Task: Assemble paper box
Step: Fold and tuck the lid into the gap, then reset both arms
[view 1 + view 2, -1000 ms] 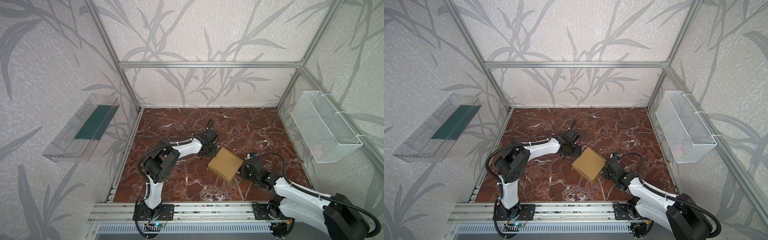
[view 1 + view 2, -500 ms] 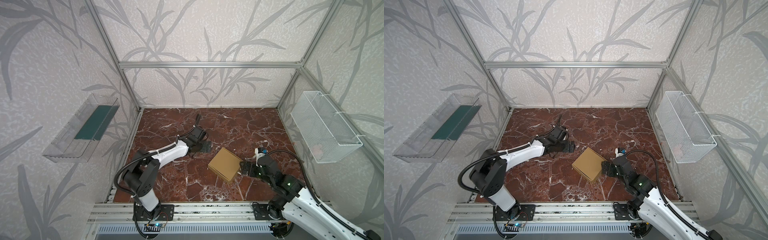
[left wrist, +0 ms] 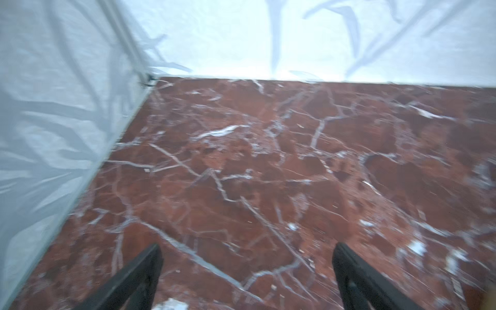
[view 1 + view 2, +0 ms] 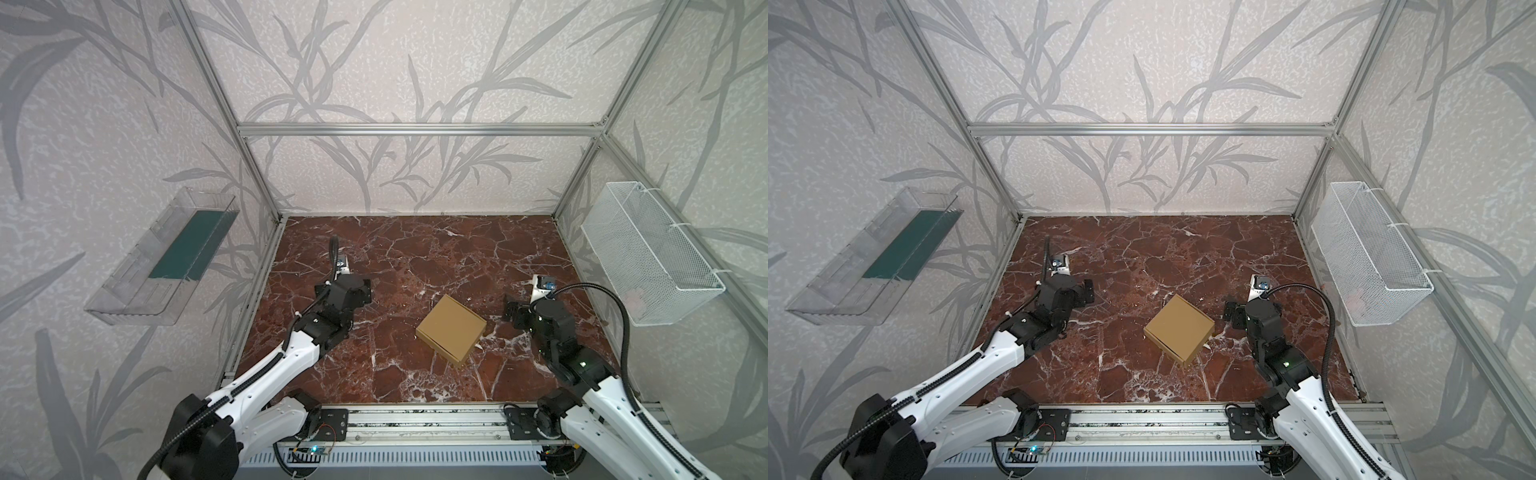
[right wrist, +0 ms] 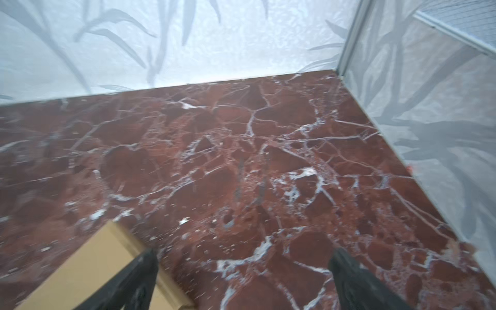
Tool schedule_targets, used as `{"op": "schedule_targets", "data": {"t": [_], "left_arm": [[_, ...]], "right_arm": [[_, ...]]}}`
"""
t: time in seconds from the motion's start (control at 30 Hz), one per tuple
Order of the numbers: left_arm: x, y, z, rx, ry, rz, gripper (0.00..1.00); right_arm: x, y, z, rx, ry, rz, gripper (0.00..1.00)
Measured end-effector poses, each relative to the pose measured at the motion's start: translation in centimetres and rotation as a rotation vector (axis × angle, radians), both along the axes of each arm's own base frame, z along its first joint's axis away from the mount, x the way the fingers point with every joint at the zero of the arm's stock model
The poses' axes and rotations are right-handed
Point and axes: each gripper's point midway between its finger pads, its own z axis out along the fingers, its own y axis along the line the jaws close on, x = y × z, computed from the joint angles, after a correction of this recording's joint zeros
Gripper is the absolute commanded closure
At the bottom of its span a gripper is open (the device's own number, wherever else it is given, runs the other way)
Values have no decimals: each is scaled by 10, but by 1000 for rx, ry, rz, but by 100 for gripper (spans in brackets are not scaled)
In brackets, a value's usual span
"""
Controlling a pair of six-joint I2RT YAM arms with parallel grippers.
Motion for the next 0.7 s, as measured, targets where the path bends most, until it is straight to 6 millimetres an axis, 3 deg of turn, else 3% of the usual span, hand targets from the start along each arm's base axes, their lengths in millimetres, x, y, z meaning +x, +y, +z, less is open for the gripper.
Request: {"op": "schedule_targets", "data": {"t": [0.1, 0.23, 0.47, 0.7], "left_arm": [[-5, 48, -1, 6, -53, 136, 1], [-7, 90, -12, -4, -99, 250, 1], [7, 114, -47, 32, -103, 266, 1], [26, 124, -75, 49, -88, 244, 1]], "right_arm": [[18, -15, -18, -80, 28, -64, 1], [45, -27, -37, -184, 32, -125, 1], [60, -44, -88, -274, 63, -164, 1], [85, -50, -79, -208, -74, -147, 1]]}}
